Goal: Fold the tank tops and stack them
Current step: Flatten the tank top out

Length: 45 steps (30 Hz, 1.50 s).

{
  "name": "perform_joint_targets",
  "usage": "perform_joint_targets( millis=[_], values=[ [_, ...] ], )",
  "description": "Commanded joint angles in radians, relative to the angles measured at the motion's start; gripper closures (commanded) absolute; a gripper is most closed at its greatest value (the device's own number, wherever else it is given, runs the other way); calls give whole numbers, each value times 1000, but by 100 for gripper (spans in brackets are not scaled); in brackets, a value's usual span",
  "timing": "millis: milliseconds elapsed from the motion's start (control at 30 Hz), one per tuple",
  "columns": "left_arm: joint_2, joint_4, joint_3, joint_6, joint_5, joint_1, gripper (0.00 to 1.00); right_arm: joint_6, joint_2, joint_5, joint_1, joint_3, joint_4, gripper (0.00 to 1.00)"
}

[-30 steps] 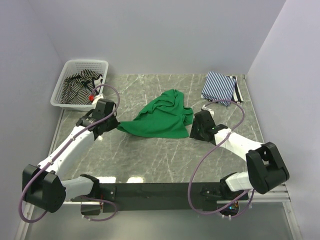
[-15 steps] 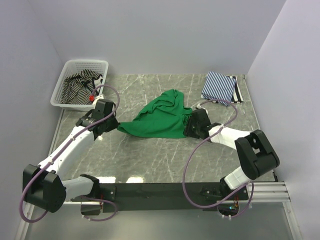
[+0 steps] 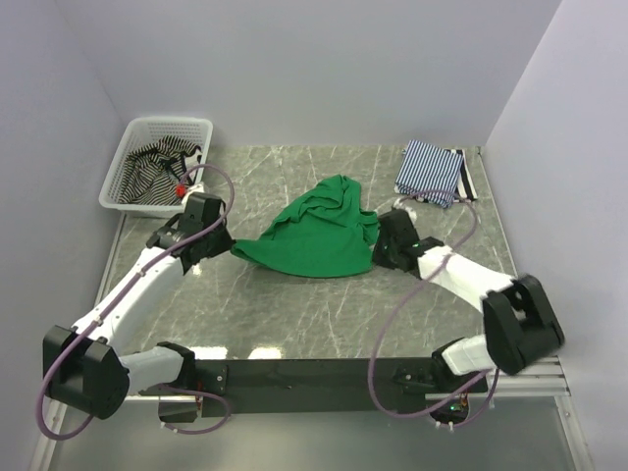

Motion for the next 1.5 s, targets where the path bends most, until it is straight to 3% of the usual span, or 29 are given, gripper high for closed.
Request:
perform_joint_targets(
  millis=[0, 333, 567, 733, 967, 1100, 1233, 1333, 1467],
  values=[
    [-56, 22, 103, 40, 16, 6, 99, -34, -189, 104, 6, 165, -161, 100],
    [-203, 95, 298, 52, 90, 5, 99, -118, -344, 160, 6, 664, -354, 100],
    [-301, 294, 376, 17, 107, 5, 99, -163, -297, 138, 6, 958, -373, 100],
    [-281, 423, 464, 15, 79, 3, 100, -201, -242, 120, 6, 1160, -365, 100],
    [-127, 574, 546, 26, -76, 5, 100, -282, -24, 138, -14, 1407, -318, 100],
    [10, 678, 596, 15, -134, 16, 99, -249, 140, 5, -109, 1519, -269, 100],
    [220, 758, 698, -6, -62, 84, 99, -198, 354, -165, -178, 1689, -204, 100],
    [387, 735, 940, -45, 37, 161, 99, -152, 491, -250, -219, 1844, -178, 100],
    [512, 646, 1167, -40, 134, 212, 99, -111, 507, -276, -255, 1842, -129, 100]
  ],
)
